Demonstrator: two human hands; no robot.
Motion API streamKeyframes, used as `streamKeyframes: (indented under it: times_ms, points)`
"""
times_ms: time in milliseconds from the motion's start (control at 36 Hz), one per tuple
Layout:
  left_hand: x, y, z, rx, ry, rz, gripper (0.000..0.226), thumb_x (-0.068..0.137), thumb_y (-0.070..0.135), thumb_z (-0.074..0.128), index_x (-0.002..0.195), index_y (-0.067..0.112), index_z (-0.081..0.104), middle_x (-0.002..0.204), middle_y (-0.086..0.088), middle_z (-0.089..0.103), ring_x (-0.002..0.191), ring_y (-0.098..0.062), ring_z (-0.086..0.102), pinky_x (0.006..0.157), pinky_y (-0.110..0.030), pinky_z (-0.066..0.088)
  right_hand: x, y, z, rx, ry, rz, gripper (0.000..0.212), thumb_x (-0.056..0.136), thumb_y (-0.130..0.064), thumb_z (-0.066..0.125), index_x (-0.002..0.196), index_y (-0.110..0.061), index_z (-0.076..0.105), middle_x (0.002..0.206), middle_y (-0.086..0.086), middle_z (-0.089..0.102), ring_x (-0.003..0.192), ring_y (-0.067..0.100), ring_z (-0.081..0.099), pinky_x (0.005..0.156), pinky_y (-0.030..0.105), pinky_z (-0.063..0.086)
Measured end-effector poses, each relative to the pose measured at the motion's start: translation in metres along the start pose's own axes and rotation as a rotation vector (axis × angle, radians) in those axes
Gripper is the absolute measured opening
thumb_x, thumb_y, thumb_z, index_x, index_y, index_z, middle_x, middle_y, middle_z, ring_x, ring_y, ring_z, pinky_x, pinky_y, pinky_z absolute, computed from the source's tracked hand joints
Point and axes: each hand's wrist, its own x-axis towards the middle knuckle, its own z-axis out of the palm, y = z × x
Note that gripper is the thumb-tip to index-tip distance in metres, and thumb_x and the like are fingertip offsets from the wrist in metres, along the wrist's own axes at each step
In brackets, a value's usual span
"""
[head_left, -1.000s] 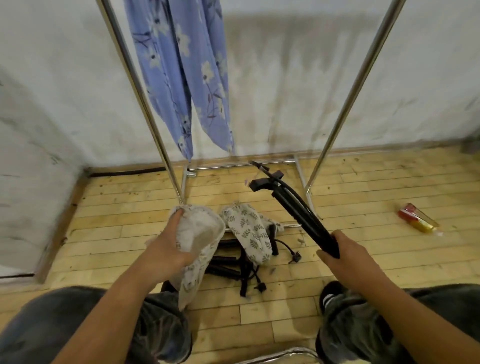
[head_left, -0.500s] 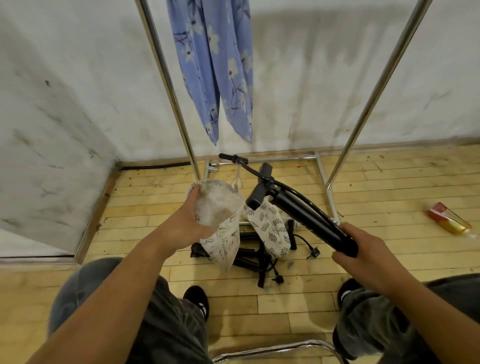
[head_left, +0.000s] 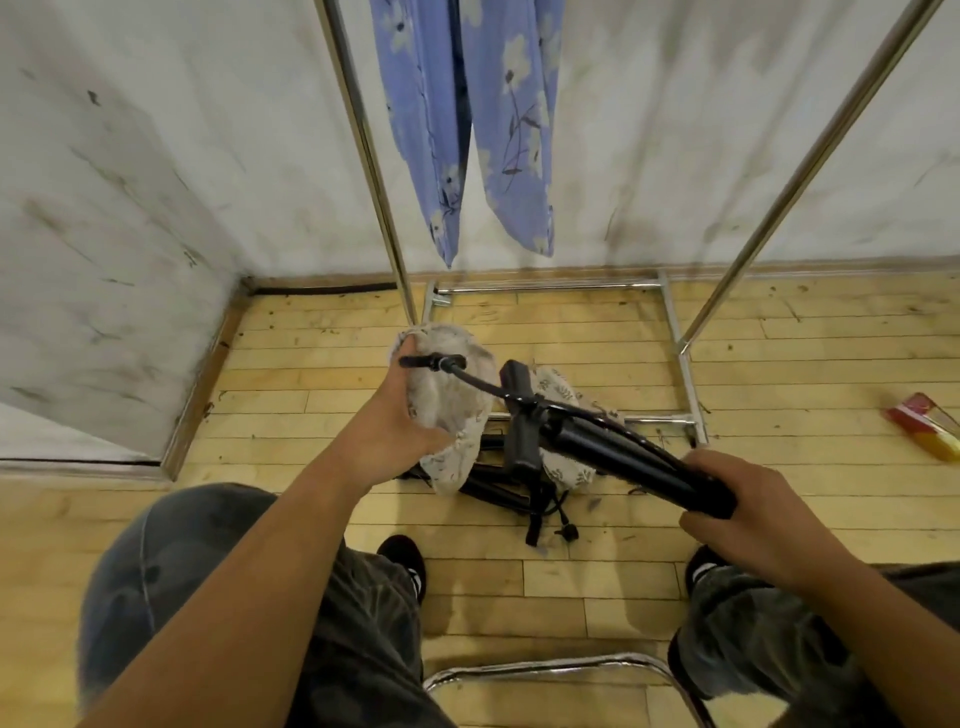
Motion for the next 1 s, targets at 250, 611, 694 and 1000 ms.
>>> streamKeyframes:
  times_ms: [250, 611, 694, 1000]
  points:
    - [0.003, -0.004, 0.0, 0.086, 0.08, -0.088, 0.11, 0.089, 0.003, 0.061, 0.16, 0.046, -0.011, 0.127, 0.005, 0.056, 0.053, -0.009, 0.061, 0.047, -0.025, 0.047, 0.006, 0.003, 0.004, -0.114, -0.028, -0.004, 0.033, 0.08, -0.021, 0.079, 0.096, -0.043, 0.06, 0.088, -0.018, 0.063, 0.079, 0.004, 0.059, 0.067, 0.027, 0.049]
    - [0.001, -0.003, 0.001, 0.102, 0.092, -0.029, 0.109, 0.087, 0.004, 0.064, 0.161, 0.049, -0.002, 0.141, -0.006, 0.056, 0.064, -0.016, 0.065, 0.043, -0.022, 0.043, 0.011, 0.003, 0.007, -0.249, -0.06, 0.024, 0.027, 0.085, -0.03, 0.074, 0.102, -0.043, 0.058, 0.088, -0.018, 0.06, 0.076, 0.002, 0.056, 0.059, 0.016, 0.036]
    - [0.002, -0.003, 0.005, 0.167, 0.045, 0.009, 0.11, 0.086, 0.001, 0.062, 0.159, 0.054, -0.001, 0.133, 0.004, 0.056, 0.07, -0.026, 0.07, 0.047, -0.037, 0.051, 0.013, 0.005, 0.009, -0.255, -0.055, 0.013, 0.027, 0.085, -0.032, 0.074, 0.103, -0.044, 0.058, 0.088, -0.019, 0.06, 0.077, 0.003, 0.056, 0.061, 0.018, 0.04]
    - [0.0, 0.004, 0.019, 0.293, -0.053, 0.176, 0.104, 0.091, -0.004, 0.061, 0.158, 0.055, 0.007, 0.163, 0.007, 0.037, 0.12, -0.017, 0.06, 0.067, -0.007, 0.047, 0.015, 0.008, 0.011, -0.27, -0.007, -0.013, 0.032, 0.083, -0.033, 0.074, 0.111, -0.045, 0.061, 0.091, -0.022, 0.06, 0.08, 0.002, 0.057, 0.067, 0.026, 0.053]
